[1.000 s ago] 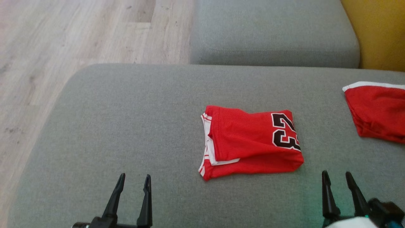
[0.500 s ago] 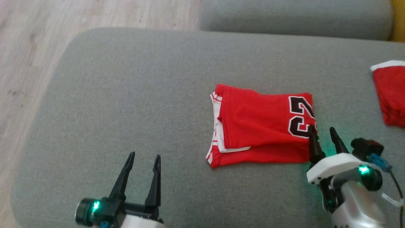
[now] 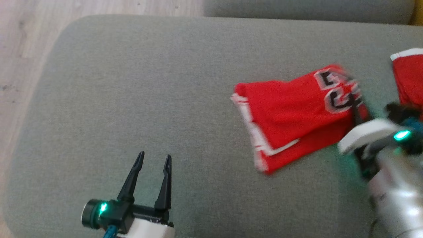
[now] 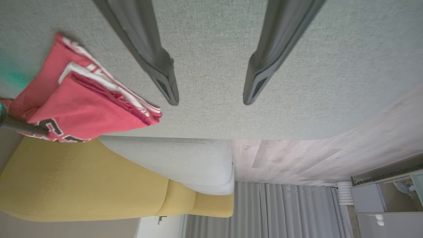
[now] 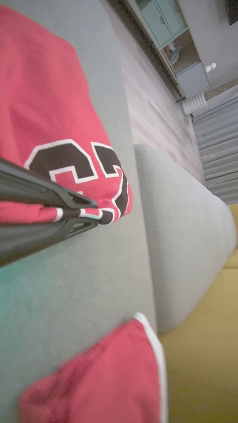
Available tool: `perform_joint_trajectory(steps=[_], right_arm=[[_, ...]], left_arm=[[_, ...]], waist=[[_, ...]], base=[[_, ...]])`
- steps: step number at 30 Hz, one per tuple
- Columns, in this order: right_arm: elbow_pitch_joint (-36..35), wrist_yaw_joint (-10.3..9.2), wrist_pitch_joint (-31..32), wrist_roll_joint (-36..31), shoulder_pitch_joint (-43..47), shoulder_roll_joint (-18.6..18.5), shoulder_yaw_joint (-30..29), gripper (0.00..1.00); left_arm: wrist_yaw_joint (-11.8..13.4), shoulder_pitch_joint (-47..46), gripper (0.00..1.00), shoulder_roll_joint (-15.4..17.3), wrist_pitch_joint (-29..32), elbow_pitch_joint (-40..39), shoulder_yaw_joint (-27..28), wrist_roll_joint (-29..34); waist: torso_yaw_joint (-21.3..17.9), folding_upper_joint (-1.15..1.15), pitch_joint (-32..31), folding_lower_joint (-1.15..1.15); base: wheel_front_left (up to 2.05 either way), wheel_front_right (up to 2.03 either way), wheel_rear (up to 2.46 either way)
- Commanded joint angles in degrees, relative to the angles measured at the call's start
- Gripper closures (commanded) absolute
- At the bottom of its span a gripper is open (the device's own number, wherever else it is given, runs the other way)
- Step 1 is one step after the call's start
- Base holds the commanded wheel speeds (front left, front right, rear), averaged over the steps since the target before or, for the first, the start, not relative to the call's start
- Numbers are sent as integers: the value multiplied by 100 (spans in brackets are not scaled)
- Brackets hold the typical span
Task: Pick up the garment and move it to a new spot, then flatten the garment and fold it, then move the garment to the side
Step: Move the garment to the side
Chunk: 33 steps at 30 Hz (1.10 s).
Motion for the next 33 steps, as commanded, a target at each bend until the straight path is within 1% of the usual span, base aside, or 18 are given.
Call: perform_joint_trajectory(steps=[1, 4, 9, 12, 14, 15, 16, 18, 20, 21, 22, 24, 28, 29, 33], right_arm=[[-269, -4, -82, -105, -438, -322, 48, 100], [-343, -4, -83, -201, -803, -728, -126, 100], [-336, -4, -84, -383, -1280, -1524, -400, 100], [-291, -4, -84, -491, -1402, -1927, -712, 100], [-269, -4, -85, -617, -1433, -2123, -1054, 100], [-276, -4, -85, -728, -1427, -2177, -1276, 22], [-334, -4, -85, -859, -1407, -2186, -1455, 0], [-603, -4, -85, -1083, -1316, -2081, -1742, 0], [-1049, -4, -85, -1271, -1134, -1865, -1944, 0], [-1301, -4, -85, -1360, -999, -1723, -1978, 0], [-1301, -4, -85, -1360, -999, -1723, -1978, 0], [-1802, -4, -85, -1484, -668, -1393, -1930, 0], [-2631, -4, -85, -1434, 259, -752, -1271, 0], [-2941, -4, -85, -1342, 737, -537, -931, 0], [-3519, -4, -85, -1198, 1709, -155, -417, 0]], left_arm=[[19, -319, 0, -27, -47, -186, 171, 36], [20, -427, 0, -27, -47, -253, 165, 15], [-24, -695, 0, -27, -47, -322, 151, 60], [-43, -844, 0, -27, -47, -347, 181, 93], [-42, -914, 0, -27, -47, -360, 223, 110], [-39, -938, 0, -27, -47, -360, 242, 115], [-33, -961, 0, -27, -47, -350, 257, 118], [26, -1007, 0, -27, -47, -342, 300, 62], [104, -1046, 0, -27, -47, -357, 334, 4], [130, -1053, 0, -27, -47, -356, 333, -27], [130, -1053, 0, -27, -47, -356, 333, -27], [181, -1048, 0, -27, -47, -327, 316, -88], [222, -941, 0, -27, -47, -215, 262, -332], [274, -852, 0, -27, -47, -154, 250, -438], [448, -606, 0, -27, -47, -41, 208, -500]], waist=[[-114, 0, 128, 0], [-239, 0, 357, 0], [-377, 0, 744, 0], [-450, 0, 922, 0], [-520, 0, 999, 0], [-553, 0, 1019, 0], [-574, 0, 1029, 0], [-616, 0, 1005, 0], [-651, 0, 917, 0], [-661, 0, 845, 0], [-661, 0, 845, 0], [-661, 0, 661, 0], [-601, 0, 138, 0], [-545, 0, -155, 0], [-414, 0, -788, 0]], base=[[0, 0, 0], [0, 0, 0], [0, 0, 0], [0, 0, 0], [0, 0, 0], [0, 0, 0], [0, 0, 0], [0, 0, 0], [0, 0, 0], [0, 0, 0], [0, 0, 0], [0, 0, 0], [0, 0, 0], [0, 0, 0], [0, 0, 0]])
